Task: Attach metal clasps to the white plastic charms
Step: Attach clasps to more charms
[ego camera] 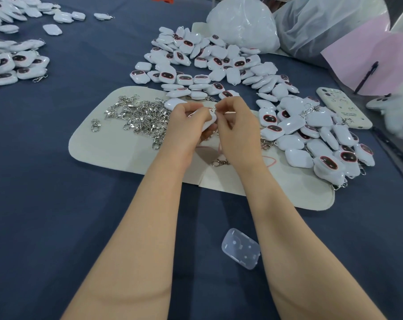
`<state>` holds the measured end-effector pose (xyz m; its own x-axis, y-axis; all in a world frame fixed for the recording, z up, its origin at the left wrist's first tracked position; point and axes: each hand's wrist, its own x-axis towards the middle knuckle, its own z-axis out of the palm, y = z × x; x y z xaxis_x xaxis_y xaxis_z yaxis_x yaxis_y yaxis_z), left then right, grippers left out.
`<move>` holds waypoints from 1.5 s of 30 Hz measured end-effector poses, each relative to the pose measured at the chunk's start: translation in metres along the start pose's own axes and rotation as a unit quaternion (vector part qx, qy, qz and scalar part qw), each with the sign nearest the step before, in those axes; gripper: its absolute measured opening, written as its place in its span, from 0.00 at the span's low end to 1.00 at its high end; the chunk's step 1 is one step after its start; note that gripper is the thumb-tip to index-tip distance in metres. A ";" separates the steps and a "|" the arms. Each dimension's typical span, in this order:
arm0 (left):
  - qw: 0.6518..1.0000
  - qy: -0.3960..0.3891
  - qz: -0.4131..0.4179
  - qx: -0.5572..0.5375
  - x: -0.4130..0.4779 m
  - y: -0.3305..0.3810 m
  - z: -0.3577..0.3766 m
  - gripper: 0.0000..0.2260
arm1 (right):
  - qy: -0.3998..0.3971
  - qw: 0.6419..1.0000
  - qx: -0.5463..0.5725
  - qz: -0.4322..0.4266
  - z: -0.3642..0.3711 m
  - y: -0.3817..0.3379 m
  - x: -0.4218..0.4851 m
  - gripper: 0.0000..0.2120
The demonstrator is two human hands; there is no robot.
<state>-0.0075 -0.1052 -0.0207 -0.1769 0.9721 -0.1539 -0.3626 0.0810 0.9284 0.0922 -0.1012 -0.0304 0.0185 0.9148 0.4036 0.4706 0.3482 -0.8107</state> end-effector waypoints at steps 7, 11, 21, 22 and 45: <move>0.999 -0.008 -0.028 -0.035 -0.003 0.003 0.000 0.07 | 0.022 0.999 0.026 0.028 0.000 -0.001 0.001 0.06; 0.998 0.021 0.018 0.062 -0.004 0.000 -0.001 0.07 | -0.003 0.999 -0.040 -0.019 -0.001 -0.001 0.002 0.06; 0.994 0.020 0.067 0.081 -0.004 -0.002 -0.001 0.10 | -0.010 1.000 -0.005 0.009 -0.002 0.000 0.000 0.10; 0.997 0.014 0.055 0.054 -0.004 -0.001 -0.002 0.10 | -0.002 1.000 -0.003 0.015 -0.001 0.000 0.000 0.10; 0.999 0.047 -0.001 -0.008 -0.004 0.005 -0.004 0.07 | 0.046 0.995 -0.080 -0.038 -0.002 -0.004 0.002 0.07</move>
<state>-0.0128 -0.1098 -0.0166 -0.2613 0.9468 -0.1876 -0.3773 0.0787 0.9227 0.0923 -0.1014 -0.0257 0.0543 0.8621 0.5037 0.6075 0.3719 -0.7019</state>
